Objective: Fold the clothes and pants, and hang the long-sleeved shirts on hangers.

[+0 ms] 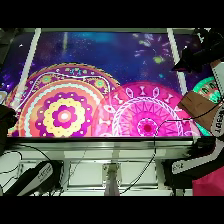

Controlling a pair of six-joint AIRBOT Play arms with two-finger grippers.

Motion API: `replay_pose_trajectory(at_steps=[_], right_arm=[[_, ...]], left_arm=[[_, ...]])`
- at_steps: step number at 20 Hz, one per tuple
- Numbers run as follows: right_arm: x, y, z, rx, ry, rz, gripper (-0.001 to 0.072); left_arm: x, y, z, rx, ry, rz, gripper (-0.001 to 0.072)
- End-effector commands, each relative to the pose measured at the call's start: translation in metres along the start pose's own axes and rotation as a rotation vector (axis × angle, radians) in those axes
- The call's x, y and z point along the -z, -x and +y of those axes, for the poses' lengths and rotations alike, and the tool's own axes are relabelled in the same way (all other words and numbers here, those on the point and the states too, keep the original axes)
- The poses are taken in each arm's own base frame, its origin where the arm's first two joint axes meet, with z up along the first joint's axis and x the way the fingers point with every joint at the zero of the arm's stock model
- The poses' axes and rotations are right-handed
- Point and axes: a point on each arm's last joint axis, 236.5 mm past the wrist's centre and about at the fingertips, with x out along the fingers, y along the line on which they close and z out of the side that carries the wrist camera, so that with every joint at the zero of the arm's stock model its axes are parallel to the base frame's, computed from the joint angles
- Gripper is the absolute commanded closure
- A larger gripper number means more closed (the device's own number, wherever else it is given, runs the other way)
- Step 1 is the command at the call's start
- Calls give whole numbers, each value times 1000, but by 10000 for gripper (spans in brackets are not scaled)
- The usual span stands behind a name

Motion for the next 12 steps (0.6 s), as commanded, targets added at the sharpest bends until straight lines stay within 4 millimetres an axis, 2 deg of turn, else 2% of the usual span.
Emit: replay_pose_trajectory(at_steps=[1, 2, 4, 9, 10, 11, 12], right_arm=[[0, 0, 0, 0, 0, 0, 693], [0, 0, 0, -1, 0, 0, 693], [0, 0, 0, 0, 0, 0, 693], [0, 0, 0, 0, 0, 0, 693], [0, 0, 0, 0, 0, 0, 693], [0, 0, 0, 0, 0, 0, 693], [0, 0, 0, 0, 0, 0, 693]], left_arm=[[0, 0, 0, -1, 1, 2, 691], [2, -2, 2, -9, -5, 7, 691], [12, -13, 25, -94, -26, 41, 689], [71, -67, 84, -202, 110, 188, 686], [77, -74, 95, -219, 156, 188, 588], [76, -79, 104, -229, 196, 167, 332], [72, -82, 114, -243, 251, 129, 30]])
